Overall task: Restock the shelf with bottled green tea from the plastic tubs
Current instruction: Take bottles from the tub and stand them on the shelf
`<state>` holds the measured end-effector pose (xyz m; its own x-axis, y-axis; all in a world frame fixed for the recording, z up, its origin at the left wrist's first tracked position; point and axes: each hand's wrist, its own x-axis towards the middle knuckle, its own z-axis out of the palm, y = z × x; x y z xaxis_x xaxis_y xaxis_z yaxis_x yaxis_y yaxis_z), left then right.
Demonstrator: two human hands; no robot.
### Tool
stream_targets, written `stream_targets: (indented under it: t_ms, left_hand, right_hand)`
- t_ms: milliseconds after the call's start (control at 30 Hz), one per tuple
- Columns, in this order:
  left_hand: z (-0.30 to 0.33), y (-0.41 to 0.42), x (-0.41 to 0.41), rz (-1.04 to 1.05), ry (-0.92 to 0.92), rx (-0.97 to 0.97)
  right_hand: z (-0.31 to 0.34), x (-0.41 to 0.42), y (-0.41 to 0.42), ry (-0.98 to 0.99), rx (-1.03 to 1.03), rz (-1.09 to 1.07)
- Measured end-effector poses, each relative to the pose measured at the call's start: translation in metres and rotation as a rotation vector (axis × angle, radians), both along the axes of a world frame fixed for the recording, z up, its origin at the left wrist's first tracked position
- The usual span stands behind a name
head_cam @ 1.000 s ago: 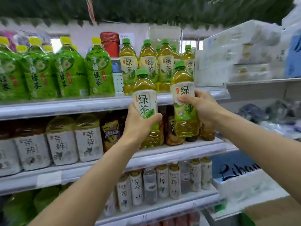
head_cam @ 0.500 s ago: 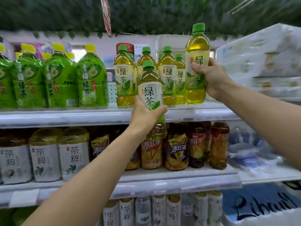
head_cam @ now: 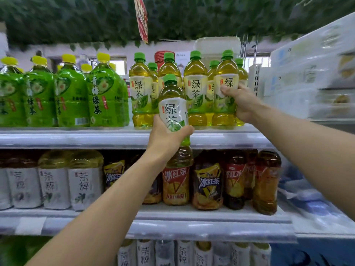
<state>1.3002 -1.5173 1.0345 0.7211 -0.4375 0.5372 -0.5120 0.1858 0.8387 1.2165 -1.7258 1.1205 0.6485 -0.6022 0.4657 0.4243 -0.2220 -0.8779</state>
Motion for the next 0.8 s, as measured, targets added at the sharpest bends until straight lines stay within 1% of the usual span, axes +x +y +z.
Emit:
stream_targets:
  t_ms: [67,133,167,233,267,300,333,367,400,433,467,500,533,667,733,800]
  left_hand:
    - [0.000,0.000,-0.002,0.006,-0.006,0.011]
    - [0.000,0.000,-0.002,0.012,-0.004,0.018]
    - [0.000,0.001,-0.002,0.016,-0.005,0.017]
    - [0.000,0.001,-0.004,0.031,-0.016,0.011]
    - [0.000,0.001,-0.005,0.042,-0.034,0.009]
    - [0.000,0.001,-0.006,0.058,-0.061,0.010]
    - [-0.001,0.000,-0.007,0.077,-0.092,0.004]
    - [-0.001,-0.002,-0.009,0.093,-0.126,-0.009]
    - [-0.002,-0.004,-0.011,0.101,-0.165,-0.028]
    - [-0.003,-0.005,-0.014,0.103,-0.203,-0.046]
    - [-0.003,-0.008,-0.018,0.102,-0.244,-0.057]
    - [-0.003,-0.010,-0.022,0.103,-0.288,-0.061]
    - [-0.003,-0.012,-0.025,0.101,-0.327,-0.057]
    - [0.012,-0.009,-0.031,0.025,-0.449,0.010]
    - [0.023,-0.003,-0.029,0.079,-0.523,0.067]
    - [0.030,0.005,-0.017,0.206,-0.522,0.045]
  right_hand:
    - [-0.001,0.001,-0.004,0.003,-0.005,0.003]
    - [-0.002,0.001,-0.004,0.028,-0.023,-0.046]
    - [-0.003,0.002,-0.001,0.049,-0.070,-0.130]
    - [-0.010,-0.001,0.012,0.050,-0.277,-0.445]
    - [-0.015,-0.004,0.025,-0.011,-0.403,-0.591]
    - [-0.021,-0.009,0.043,-0.099,-0.515,-0.658]
    - [-0.027,-0.013,0.061,-0.165,-0.612,-0.633]
    - [-0.032,-0.018,0.080,-0.172,-0.666,-0.544]
    - [-0.034,-0.021,0.098,-0.107,-0.677,-0.422]
    - [-0.035,-0.022,0.111,0.003,-0.664,-0.304]
    - [-0.037,-0.020,0.118,0.101,-0.646,-0.229]
    - [-0.037,-0.018,0.124,0.160,-0.624,-0.218]
    - [-0.036,-0.016,0.126,0.165,-0.596,-0.230]
    - [-0.026,-0.029,0.118,0.028,-0.507,-0.235]
    - [-0.016,-0.040,0.106,-0.052,-0.416,-0.233]
    - [-0.004,-0.050,0.092,-0.169,-0.352,-0.263]
